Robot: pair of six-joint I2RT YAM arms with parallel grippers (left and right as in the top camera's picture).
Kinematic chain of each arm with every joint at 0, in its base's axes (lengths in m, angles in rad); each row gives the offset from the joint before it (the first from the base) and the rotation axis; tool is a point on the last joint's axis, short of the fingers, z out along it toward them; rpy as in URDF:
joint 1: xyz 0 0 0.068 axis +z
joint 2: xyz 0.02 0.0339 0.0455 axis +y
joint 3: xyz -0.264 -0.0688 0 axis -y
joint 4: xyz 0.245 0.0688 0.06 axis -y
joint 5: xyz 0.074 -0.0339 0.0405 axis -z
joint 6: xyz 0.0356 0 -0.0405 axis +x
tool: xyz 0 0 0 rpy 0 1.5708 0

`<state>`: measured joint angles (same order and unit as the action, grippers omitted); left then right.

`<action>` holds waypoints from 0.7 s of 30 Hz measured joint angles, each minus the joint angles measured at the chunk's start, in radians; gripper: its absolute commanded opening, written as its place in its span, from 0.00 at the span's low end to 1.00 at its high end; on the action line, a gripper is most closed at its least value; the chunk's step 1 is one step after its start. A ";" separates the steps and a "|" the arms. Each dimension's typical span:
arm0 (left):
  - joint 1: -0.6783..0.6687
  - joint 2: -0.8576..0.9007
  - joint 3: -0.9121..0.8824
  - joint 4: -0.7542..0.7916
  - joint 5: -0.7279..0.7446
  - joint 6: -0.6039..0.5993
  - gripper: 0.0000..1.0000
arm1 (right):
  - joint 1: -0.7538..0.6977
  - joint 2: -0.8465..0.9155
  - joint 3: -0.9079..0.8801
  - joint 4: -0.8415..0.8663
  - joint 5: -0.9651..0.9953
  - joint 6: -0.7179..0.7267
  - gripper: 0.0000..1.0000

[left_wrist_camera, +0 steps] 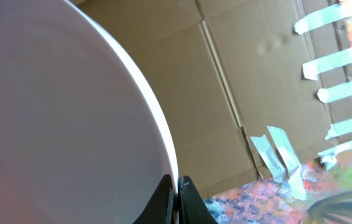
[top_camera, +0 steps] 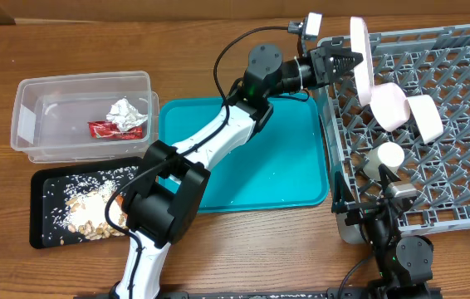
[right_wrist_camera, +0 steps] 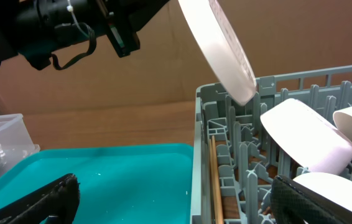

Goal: Sort waste into correct bins and load items into the dishwasher
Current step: 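Lower the plate upright into the dish rack's left edge and release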

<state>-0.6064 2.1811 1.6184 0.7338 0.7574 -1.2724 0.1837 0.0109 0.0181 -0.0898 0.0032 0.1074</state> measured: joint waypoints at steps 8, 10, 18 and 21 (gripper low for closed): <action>0.000 0.000 0.042 -0.324 -0.009 0.050 0.04 | 0.000 0.000 0.000 0.000 0.000 0.000 1.00; 0.000 -0.006 0.049 -0.426 -0.048 0.091 0.04 | 0.000 0.000 0.000 0.000 0.000 0.000 1.00; 0.001 -0.036 0.052 -0.442 -0.108 0.158 0.04 | 0.000 0.000 0.000 0.000 0.000 0.000 1.00; 0.000 -0.069 0.059 -0.482 -0.116 0.185 0.04 | 0.000 0.000 0.000 0.000 0.000 0.000 1.00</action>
<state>-0.6064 2.1124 1.6772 0.2520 0.6415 -1.0878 0.1837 0.0109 0.0181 -0.0898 0.0032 0.1070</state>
